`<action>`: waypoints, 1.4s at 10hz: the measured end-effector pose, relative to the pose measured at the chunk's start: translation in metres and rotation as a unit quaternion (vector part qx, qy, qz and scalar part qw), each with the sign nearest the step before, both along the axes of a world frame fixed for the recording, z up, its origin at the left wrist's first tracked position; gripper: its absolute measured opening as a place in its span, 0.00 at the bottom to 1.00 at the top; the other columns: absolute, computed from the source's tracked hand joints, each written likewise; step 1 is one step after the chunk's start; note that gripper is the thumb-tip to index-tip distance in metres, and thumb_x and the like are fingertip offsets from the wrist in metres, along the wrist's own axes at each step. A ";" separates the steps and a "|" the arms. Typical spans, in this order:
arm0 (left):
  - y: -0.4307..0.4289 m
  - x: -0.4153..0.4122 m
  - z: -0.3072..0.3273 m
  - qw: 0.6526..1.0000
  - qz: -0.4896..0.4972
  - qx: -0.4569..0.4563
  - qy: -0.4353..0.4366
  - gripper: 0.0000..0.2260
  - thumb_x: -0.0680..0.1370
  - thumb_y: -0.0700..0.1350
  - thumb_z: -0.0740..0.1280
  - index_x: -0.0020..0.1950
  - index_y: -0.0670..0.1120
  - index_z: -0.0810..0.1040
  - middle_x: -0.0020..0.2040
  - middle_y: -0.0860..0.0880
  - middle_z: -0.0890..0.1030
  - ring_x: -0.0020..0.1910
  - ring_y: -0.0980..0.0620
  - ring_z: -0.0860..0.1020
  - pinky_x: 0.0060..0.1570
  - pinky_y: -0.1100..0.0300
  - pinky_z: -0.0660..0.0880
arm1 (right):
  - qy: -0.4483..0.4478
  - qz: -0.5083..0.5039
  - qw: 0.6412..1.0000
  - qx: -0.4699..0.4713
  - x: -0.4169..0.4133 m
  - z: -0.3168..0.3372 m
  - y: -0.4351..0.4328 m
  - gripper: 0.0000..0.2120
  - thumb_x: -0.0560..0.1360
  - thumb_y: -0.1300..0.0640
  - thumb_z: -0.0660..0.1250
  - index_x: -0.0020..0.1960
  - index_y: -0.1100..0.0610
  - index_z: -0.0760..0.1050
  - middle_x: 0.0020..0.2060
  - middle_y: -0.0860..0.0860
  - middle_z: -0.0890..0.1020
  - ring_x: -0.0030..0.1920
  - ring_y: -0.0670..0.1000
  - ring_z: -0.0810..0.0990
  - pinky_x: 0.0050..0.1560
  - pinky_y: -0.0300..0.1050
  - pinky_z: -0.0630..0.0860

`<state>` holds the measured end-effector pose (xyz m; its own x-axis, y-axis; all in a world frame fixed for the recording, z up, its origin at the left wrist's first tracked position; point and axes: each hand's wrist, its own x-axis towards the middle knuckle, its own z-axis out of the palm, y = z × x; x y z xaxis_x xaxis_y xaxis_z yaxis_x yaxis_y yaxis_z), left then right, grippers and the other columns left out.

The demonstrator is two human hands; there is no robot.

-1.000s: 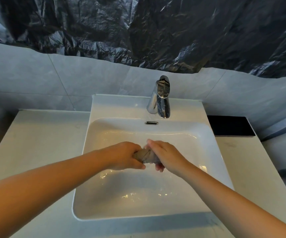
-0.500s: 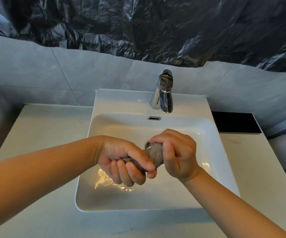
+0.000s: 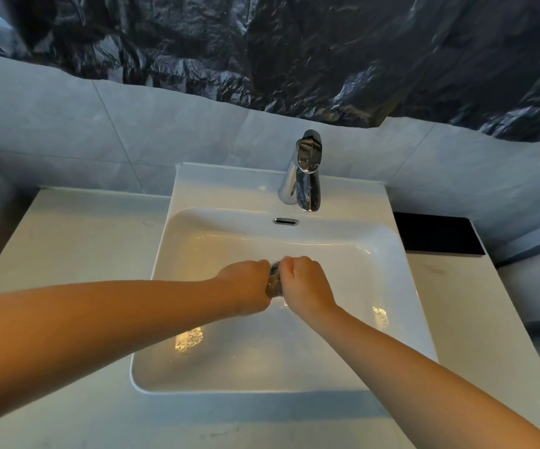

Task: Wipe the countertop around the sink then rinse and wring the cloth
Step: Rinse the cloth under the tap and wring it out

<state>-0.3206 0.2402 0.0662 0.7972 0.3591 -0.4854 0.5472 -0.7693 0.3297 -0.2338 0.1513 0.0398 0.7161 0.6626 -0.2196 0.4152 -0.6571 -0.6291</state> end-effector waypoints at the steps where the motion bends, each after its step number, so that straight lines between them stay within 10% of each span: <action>1: 0.003 0.008 -0.009 0.998 -0.047 0.039 -0.004 0.12 0.78 0.45 0.61 0.60 0.44 0.69 0.43 0.49 0.73 0.41 0.49 0.75 0.38 0.59 0.72 | 0.100 -0.059 0.992 -0.039 0.009 -0.006 0.007 0.18 0.79 0.56 0.55 0.33 0.59 0.72 0.31 0.53 0.75 0.32 0.50 0.73 0.31 0.42 0.66; 3: 0.007 0.019 -0.006 0.986 -0.139 0.086 -0.023 0.15 0.77 0.44 0.61 0.64 0.44 0.66 0.49 0.46 0.78 0.40 0.49 0.73 0.37 0.58 0.68 | 0.354 -0.110 0.920 -0.123 0.021 0.014 0.006 0.18 0.81 0.52 0.51 0.35 0.56 0.68 0.22 0.51 0.68 0.15 0.45 0.60 0.21 0.37 0.55; 5: 0.013 0.020 0.002 0.963 -0.018 -0.240 0.122 0.12 0.75 0.47 0.68 0.51 0.41 0.72 0.36 0.45 0.75 0.30 0.51 0.70 0.29 0.63 0.67 | 0.240 0.006 0.971 -0.011 0.022 0.020 -0.013 0.17 0.81 0.53 0.53 0.37 0.56 0.71 0.29 0.52 0.72 0.28 0.49 0.68 0.28 0.41 0.66; 7: 0.038 0.002 0.025 0.737 0.014 -0.625 0.255 0.06 0.78 0.48 0.64 0.47 0.47 0.71 0.31 0.52 0.65 0.26 0.59 0.64 0.24 0.72 0.62 | -0.032 0.118 0.961 0.246 0.000 0.025 -0.069 0.20 0.78 0.38 0.51 0.69 0.38 0.61 0.65 0.32 0.67 0.66 0.40 0.69 0.58 0.27 0.69; 9: 0.033 0.006 0.035 0.604 -0.095 -0.707 0.355 0.10 0.75 0.49 0.69 0.50 0.47 0.71 0.30 0.55 0.70 0.23 0.61 0.67 0.21 0.73 0.65 | -0.127 0.186 0.901 0.372 -0.004 0.034 -0.057 0.19 0.80 0.44 0.53 0.55 0.56 0.76 0.50 0.51 0.79 0.52 0.44 0.78 0.47 0.34 0.77; 10: 0.027 0.008 0.041 0.648 -0.076 -0.671 0.353 0.06 0.77 0.47 0.66 0.43 0.47 0.71 0.29 0.55 0.69 0.23 0.60 0.66 0.21 0.72 0.63 | -0.107 0.165 0.907 0.373 0.001 0.041 -0.043 0.22 0.81 0.48 0.53 0.42 0.60 0.80 0.34 0.48 0.81 0.37 0.44 0.79 0.36 0.35 0.75; 12: -0.003 0.011 0.035 0.910 0.077 -0.381 0.148 0.09 0.75 0.43 0.66 0.38 0.46 0.67 0.28 0.51 0.69 0.24 0.56 0.64 0.22 0.67 0.60 | -0.077 0.149 0.969 0.182 0.022 0.025 -0.035 0.22 0.79 0.45 0.52 0.28 0.47 0.70 0.21 0.43 0.70 0.26 0.47 0.72 0.27 0.31 0.63; 14: -0.017 0.008 0.006 0.991 0.052 -0.124 -0.017 0.08 0.70 0.45 0.66 0.34 0.48 0.69 0.31 0.50 0.70 0.31 0.52 0.69 0.30 0.61 0.66 | -0.079 0.115 0.987 0.079 0.020 0.015 -0.028 0.22 0.81 0.53 0.56 0.30 0.55 0.73 0.25 0.51 0.73 0.28 0.50 0.75 0.31 0.45 0.71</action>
<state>-0.3127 0.2228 0.0719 0.7796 0.3136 -0.5421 0.6049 -0.6014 0.5220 -0.2141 0.1232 0.0546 0.5591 0.8291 0.0015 0.6435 -0.4328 -0.6313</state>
